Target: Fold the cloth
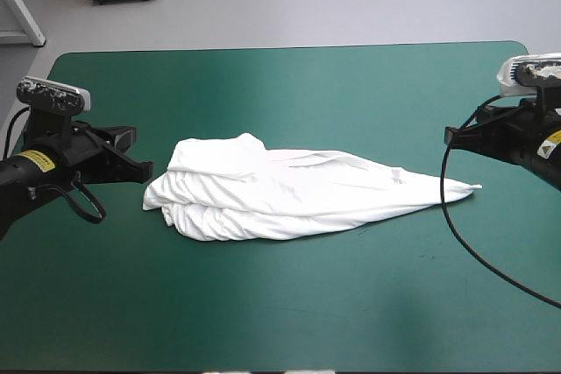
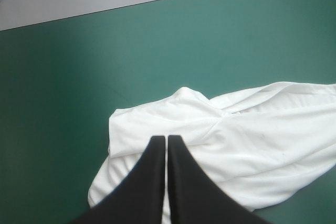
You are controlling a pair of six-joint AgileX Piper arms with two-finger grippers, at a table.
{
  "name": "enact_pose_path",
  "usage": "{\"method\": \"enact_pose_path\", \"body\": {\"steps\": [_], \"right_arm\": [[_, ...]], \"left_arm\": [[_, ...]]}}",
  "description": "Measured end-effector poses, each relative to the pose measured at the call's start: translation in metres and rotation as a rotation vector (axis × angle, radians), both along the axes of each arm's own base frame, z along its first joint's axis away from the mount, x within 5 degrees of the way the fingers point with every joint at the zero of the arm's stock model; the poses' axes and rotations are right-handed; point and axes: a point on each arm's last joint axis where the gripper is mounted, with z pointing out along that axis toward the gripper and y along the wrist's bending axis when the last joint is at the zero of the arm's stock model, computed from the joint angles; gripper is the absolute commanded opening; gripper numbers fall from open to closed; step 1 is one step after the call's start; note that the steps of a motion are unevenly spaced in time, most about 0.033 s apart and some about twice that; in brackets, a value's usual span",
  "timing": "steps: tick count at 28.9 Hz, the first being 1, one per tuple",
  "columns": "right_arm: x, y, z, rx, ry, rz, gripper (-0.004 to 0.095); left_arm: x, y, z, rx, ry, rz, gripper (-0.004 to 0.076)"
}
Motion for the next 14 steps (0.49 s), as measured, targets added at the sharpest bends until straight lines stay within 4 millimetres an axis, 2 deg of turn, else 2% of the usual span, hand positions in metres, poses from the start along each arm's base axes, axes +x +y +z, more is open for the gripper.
{"method": "enact_pose_path", "body": {"steps": [9,12,14], "right_arm": [[-0.0005,0.0007,-0.0008,0.004,0.01,0.006,-0.0015],[-0.0005,0.0007,-0.0008,0.004,0.01,0.006,-0.0015],[-0.0005,0.0007,-0.0008,0.004,0.01,0.006,-0.0015]], "left_arm": [[0.0003,-0.0001,0.0005,-0.002,-0.006,0.0,0.0021],[0.0009,-0.0001,0.0016,-0.005,-0.02,0.003,0.0108],[0.0011,0.0,0.002,-0.006,-0.024,0.004,0.0213]]}}
